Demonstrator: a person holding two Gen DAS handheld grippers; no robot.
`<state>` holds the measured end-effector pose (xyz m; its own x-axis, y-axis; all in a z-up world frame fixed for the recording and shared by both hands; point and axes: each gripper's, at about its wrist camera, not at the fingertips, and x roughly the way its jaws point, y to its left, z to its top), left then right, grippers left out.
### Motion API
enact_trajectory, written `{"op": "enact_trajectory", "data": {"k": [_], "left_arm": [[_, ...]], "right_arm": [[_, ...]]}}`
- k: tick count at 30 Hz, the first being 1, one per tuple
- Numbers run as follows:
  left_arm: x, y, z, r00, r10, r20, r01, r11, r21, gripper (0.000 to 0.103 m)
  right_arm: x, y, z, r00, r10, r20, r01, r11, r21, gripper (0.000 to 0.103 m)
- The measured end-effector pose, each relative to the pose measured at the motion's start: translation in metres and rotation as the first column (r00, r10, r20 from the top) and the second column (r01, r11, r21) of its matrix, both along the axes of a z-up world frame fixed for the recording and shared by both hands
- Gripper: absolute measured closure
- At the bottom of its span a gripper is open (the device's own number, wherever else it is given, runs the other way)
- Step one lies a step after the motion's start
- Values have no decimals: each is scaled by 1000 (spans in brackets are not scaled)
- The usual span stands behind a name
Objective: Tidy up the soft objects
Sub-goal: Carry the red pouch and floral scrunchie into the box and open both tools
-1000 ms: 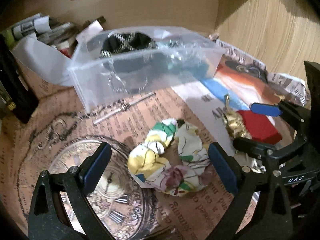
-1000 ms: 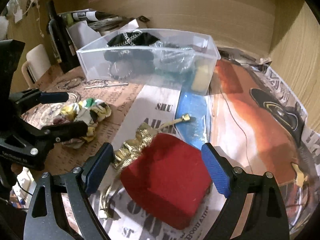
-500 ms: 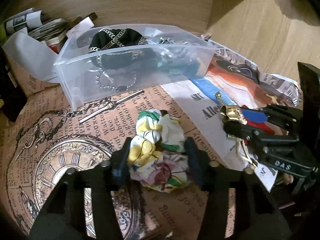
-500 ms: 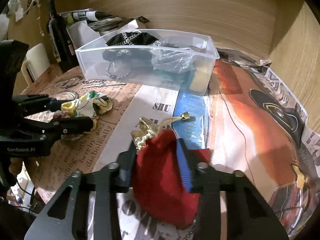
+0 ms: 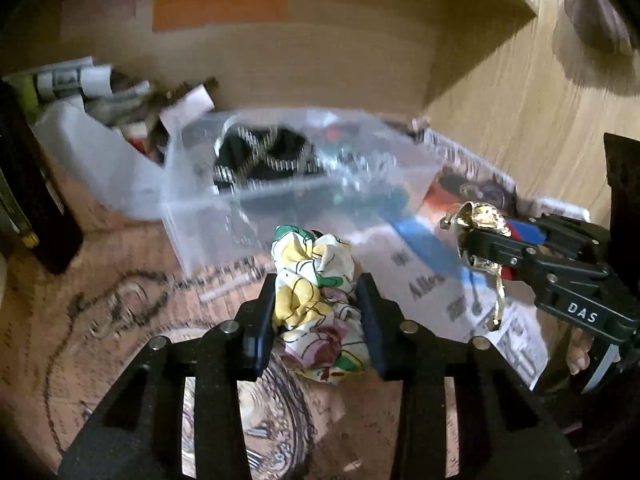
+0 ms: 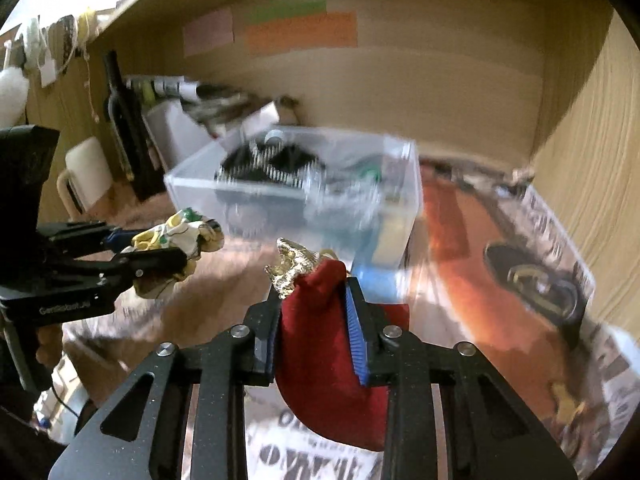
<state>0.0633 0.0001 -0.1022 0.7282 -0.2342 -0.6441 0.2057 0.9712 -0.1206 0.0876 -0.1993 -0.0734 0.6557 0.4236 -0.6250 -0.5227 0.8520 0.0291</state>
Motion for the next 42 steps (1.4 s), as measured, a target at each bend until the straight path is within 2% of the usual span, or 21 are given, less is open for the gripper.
{"op": "enact_trajectory", "data": {"k": [10, 20, 28, 35, 40, 42], "left_arm": [[14, 13, 52, 986, 66, 154, -66, 998, -6, 65], [57, 25, 75, 972, 126, 201, -130, 991, 9, 65], [100, 32, 62, 974, 170, 149, -175, 984, 22, 65], [131, 36, 34, 982, 181, 54, -183, 983, 32, 65], [145, 40, 17, 983, 181, -11, -180, 983, 23, 64], [148, 40, 12, 984, 178, -30, -177, 984, 30, 63]], "right_arm": [[35, 5, 44, 995, -11, 99, 4, 998, 67, 77], [77, 25, 64, 987, -17, 159, 5, 997, 77, 77], [115, 48, 42, 995, -22, 99, 17, 999, 51, 76], [135, 61, 21, 1000, -1, 31, 1, 1000, 12, 76], [142, 71, 6, 1000, 21, -13, -21, 999, -25, 74], [144, 73, 1, 999, 26, -28, -27, 999, -41, 69]]}}
